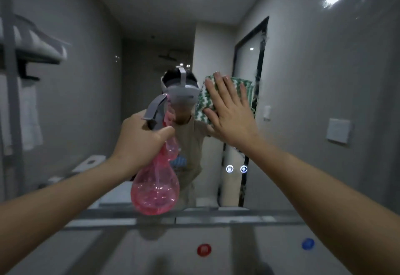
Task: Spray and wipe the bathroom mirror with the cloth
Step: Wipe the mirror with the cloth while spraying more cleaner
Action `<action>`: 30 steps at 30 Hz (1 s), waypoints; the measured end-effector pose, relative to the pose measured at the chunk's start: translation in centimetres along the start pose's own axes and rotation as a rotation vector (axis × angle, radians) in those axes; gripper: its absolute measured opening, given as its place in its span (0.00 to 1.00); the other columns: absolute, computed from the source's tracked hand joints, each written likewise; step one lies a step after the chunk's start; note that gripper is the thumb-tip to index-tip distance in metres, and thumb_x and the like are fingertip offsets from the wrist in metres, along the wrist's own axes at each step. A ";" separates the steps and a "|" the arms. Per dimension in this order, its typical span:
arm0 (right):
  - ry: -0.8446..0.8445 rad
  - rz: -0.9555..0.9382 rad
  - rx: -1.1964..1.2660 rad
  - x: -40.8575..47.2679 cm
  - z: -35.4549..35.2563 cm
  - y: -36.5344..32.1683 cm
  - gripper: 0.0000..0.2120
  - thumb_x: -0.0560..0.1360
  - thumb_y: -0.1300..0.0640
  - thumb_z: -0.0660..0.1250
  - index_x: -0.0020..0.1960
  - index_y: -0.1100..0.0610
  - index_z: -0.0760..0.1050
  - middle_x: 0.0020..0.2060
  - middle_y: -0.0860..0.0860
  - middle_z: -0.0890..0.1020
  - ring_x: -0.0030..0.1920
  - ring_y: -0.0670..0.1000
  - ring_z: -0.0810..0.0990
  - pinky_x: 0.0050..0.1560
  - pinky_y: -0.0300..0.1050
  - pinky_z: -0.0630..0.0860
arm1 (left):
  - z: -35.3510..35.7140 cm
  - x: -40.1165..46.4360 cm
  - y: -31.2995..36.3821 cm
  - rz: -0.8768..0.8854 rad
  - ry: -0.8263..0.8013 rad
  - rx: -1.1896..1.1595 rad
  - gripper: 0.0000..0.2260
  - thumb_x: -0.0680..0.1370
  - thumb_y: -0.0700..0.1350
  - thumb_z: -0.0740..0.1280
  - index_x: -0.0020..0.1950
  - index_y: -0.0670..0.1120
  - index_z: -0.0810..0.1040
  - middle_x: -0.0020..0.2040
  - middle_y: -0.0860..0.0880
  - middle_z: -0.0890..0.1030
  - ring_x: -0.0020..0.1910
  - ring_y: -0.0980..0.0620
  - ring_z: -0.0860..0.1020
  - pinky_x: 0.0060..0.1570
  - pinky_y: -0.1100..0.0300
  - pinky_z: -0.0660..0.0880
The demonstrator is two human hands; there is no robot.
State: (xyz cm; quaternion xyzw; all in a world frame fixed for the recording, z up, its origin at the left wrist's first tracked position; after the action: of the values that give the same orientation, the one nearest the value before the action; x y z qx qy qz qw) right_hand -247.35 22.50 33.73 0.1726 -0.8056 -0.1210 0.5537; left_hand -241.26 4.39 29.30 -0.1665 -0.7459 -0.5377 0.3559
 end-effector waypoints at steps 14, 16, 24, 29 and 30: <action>-0.135 -0.098 -0.049 -8.7 3.0 -3.5 0.28 0.81 0.42 0.48 0.77 0.53 0.51 0.76 0.54 0.55 0.76 0.55 0.50 0.74 0.58 0.47 | 4.6 -6.2 -2.3 0.115 -0.137 0.070 0.10 0.70 0.40 0.72 0.40 0.52 0.74 0.36 0.52 0.76 0.33 0.54 0.73 0.32 0.60 0.67; -0.119 -0.153 -0.071 -8.6 2.8 -3.2 0.28 0.81 0.42 0.50 0.77 0.53 0.52 0.76 0.53 0.55 0.76 0.54 0.51 0.75 0.57 0.48 | 4.6 -7.1 -3.2 0.083 -0.137 0.102 0.14 0.70 0.39 0.72 0.41 0.56 0.73 0.36 0.55 0.76 0.34 0.56 0.74 0.33 0.61 0.67; -0.089 -0.002 -0.003 -11.1 1.7 9.6 0.28 0.81 0.42 0.44 0.77 0.53 0.49 0.76 0.55 0.54 0.76 0.55 0.51 0.74 0.56 0.45 | 7.4 -8.1 -2.5 0.011 -0.074 0.158 0.11 0.69 0.47 0.72 0.43 0.43 0.75 0.35 0.44 0.77 0.31 0.43 0.78 0.32 0.42 0.77; -0.089 0.010 -0.002 -15.6 2.7 15.3 0.28 0.81 0.42 0.42 0.77 0.53 0.47 0.76 0.55 0.54 0.76 0.54 0.49 0.74 0.56 0.45 | 12.0 -8.9 -0.5 -0.031 -0.010 0.185 0.18 0.62 0.55 0.67 0.44 0.45 0.76 0.37 0.45 0.79 0.33 0.42 0.80 0.34 0.42 0.78; -0.073 0.008 0.005 -16.0 2.8 15.6 0.28 0.82 0.42 0.43 0.77 0.53 0.49 0.76 0.55 0.54 0.76 0.54 0.49 0.74 0.56 0.44 | 12.9 -9.1 -0.2 -0.043 -0.002 0.188 0.19 0.61 0.56 0.65 0.43 0.44 0.76 0.36 0.44 0.79 0.33 0.41 0.80 0.35 0.41 0.77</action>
State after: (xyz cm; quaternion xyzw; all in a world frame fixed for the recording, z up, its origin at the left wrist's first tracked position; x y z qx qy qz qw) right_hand -246.96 43.34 25.11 0.1665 -0.8263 -0.1230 0.5238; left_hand -239.61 17.45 20.50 -0.1169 -0.7968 -0.4729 0.3575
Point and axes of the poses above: each hand's wrist, its own x-axis towards the middle knuckle, its own z-axis out of the palm, y = z × x, the point moved 10 cm from there along x, towards the middle knuckle
